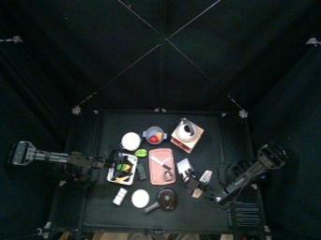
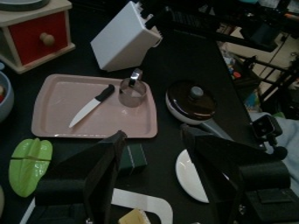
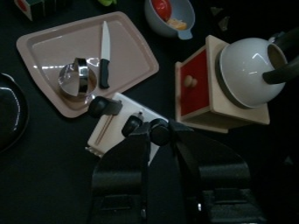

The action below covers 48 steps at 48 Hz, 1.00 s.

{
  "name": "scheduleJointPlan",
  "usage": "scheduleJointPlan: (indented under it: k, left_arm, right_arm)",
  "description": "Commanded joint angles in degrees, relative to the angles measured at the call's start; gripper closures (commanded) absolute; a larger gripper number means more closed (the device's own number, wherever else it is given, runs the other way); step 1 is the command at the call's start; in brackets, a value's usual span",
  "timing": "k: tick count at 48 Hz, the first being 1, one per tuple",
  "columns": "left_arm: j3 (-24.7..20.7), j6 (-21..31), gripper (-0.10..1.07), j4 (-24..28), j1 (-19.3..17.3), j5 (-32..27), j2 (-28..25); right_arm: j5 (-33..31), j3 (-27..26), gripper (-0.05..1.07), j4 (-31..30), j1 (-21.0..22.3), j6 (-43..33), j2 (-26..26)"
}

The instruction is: Pull out sharpener

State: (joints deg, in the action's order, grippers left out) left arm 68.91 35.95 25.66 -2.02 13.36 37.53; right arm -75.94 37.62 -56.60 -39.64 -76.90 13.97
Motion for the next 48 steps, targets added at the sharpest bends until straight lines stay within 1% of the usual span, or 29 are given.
scheduleJointPlan:
  k: [1, 6, 10, 19, 26, 36, 48]
  left_arm:
    - [-0.7, 0.0, 0.07, -0.1, -0.1, 0.5, 0.1]
    - [-0.7, 0.0, 0.07, -0.1, -0.1, 0.5, 0.2]
    - [-0.7, 0.0, 0.07, -0.1, -0.2, 0.4, 0.1]
    - [-0.7, 0.0, 0.07, -0.1, -0.1, 0.4, 0.1]
    - [-0.7, 0.0, 0.07, -0.1, -0.2, 0.5, 0.1]
    - [-0.7, 0.0, 0.07, -0.1, -0.2, 0.5, 0.1]
    - [-0.7, 0.0, 0.07, -0.1, -0.2, 0.5, 0.1]
  right_arm:
    - [-1.8, -1.6, 0.56, -1.5, -0.4, -0.7, -0.3]
    - [-2.4, -1.3, 0.56, -2.8, -1.0, -2.6, -1.0]
    - [-2.5, -0.8, 0.56, -3.5, -1.4, -6.2, -0.4]
    - [-2.9, 1.7, 0.56, -4.7, -3.0, -12.9, 1.8]
    - [-5.1, 3.9, 0.56, -4.6, -3.3, -17.0, 3.4]
    - [-6.1, 4.2, 0.56, -4.9, -4.3, -19.3, 5.2]
    - [-7.1, 2.8, 0.56, -5.9, -6.2, -19.7, 4.4]
